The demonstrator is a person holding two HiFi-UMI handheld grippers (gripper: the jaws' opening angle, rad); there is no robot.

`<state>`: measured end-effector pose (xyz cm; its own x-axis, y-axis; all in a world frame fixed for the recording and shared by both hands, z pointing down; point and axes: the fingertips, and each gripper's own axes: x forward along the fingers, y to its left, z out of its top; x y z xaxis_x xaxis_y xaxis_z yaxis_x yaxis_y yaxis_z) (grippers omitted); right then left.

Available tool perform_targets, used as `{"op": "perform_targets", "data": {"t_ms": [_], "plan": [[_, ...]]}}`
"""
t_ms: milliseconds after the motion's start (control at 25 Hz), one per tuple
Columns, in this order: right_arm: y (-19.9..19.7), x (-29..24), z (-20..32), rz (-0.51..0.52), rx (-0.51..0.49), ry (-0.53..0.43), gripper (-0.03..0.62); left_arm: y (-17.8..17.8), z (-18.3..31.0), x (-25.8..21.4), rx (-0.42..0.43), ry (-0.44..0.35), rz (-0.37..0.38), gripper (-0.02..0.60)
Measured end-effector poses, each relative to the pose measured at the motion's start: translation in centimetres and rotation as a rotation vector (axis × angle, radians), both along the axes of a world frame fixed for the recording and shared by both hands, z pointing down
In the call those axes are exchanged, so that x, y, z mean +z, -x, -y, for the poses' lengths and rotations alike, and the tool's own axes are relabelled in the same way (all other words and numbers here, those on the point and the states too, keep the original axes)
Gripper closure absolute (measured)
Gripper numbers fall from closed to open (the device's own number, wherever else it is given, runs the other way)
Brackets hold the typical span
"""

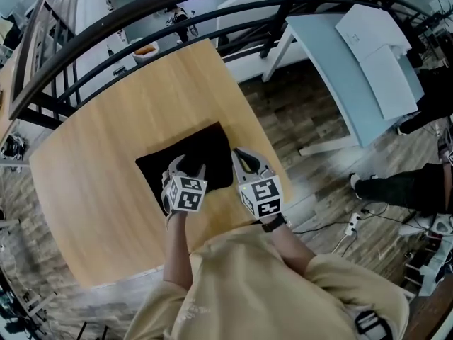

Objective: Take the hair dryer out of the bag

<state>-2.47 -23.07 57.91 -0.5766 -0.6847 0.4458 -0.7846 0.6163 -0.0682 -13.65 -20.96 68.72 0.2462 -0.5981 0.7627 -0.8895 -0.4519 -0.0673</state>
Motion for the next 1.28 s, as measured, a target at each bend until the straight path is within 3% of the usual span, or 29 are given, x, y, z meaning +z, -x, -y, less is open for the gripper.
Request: {"op": "perform_targets", "data": {"t_ms": [240,520,600,640,920,1080,1280], "plan": [[-0.5,1.1,0.1,-0.007,0.01,0.023,0.579,0.1,-0.3,2.6,0.025,0.098,0.009,0.369],[-0.9,1.8,0.2,-0.013,0.026,0.037,0.579,0.3,-0.3,2.7,0.032,0.111,-0.014,0.421],[-0.9,2.0,0.2,-0.016,0.025,0.039,0.579,0.4,-0.4,2.3,0.024,0.105,-0.049,0.473],[-0.9,2.1,0.1,-0.018,0.024,0.041,0.579,0.6,-0.4,2.1,0.006,0.106,-0.071,0.552],[-0.5,2.9,-0.2,-0.023,-0.017,0.055,0.579,3.5,-0.8,0.1,-0.142,0.08,-0.265,0.563],[-0.2,4.2,-0.1,-0.051,-0.121,0.073,0.579,5.9,-1.4,-0.8,-0.187,0.066,-0.272,0.563],[2.5,6.5,-0.9,-0.176,-0.435,0.046,0.579,6.5,-1.5,-0.9,-0.19,0.065,-0.29,0.563]]}}
